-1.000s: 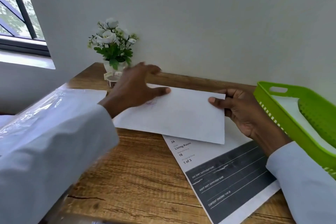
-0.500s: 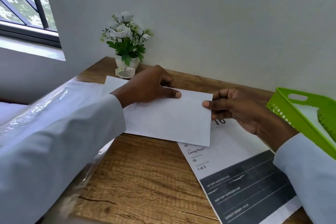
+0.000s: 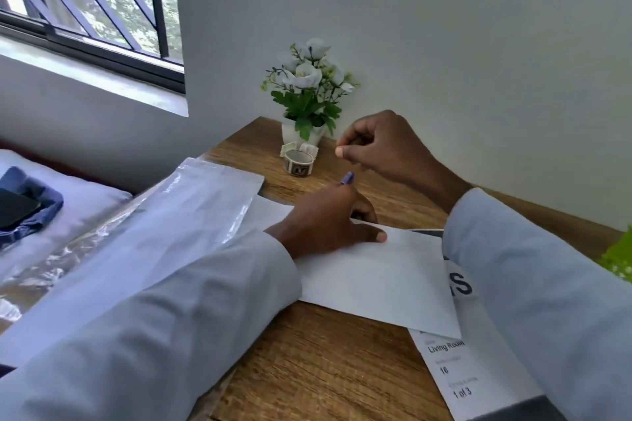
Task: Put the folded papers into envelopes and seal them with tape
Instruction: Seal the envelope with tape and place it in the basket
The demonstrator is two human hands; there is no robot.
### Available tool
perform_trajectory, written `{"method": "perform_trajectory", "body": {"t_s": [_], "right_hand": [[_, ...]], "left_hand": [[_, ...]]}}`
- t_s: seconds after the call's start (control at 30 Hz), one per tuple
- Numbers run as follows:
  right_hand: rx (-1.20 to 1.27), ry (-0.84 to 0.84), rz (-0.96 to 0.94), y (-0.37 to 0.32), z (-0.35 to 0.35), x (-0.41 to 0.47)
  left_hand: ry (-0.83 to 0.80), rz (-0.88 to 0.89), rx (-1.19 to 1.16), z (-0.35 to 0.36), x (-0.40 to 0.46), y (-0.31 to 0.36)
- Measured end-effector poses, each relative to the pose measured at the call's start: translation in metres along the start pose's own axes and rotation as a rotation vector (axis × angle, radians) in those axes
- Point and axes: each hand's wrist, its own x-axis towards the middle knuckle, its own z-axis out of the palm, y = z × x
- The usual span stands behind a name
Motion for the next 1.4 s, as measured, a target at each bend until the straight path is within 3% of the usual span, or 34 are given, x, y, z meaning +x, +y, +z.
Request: {"method": "perform_trajectory", "body": {"t_s": [0.23,0.53,0.63,0.77,0.87,1.4], "right_hand": [[0.178,0.019,0.139,0.019,0.045,0.038],[0.370,-0.035,0.179,0.025,0.060,0.045],[0.402,-0.036,0.203,0.028,0.057,0.044],[0.508,-0.071,0.236,0.035,0.053,0.030],[0.595,-0.090,0.270,0.037,0.051,0.023],[0.495,-0.064,0.339,0.049,0.034,0.009]], "left_hand": [[0.009,0.021,0.004,0.000,0.001,-0.002],[0.006,0.030,0.025,-0.006,0.004,-0.001],[0.167,-0.009,0.031,-0.018,0.004,-0.008],[0.480,-0.193,0.051,-0.033,0.004,-0.031],[0.576,-0.338,0.127,-0.036,0.003,-0.047],[0.464,-0.368,0.161,-0.037,0.005,-0.058]]}}
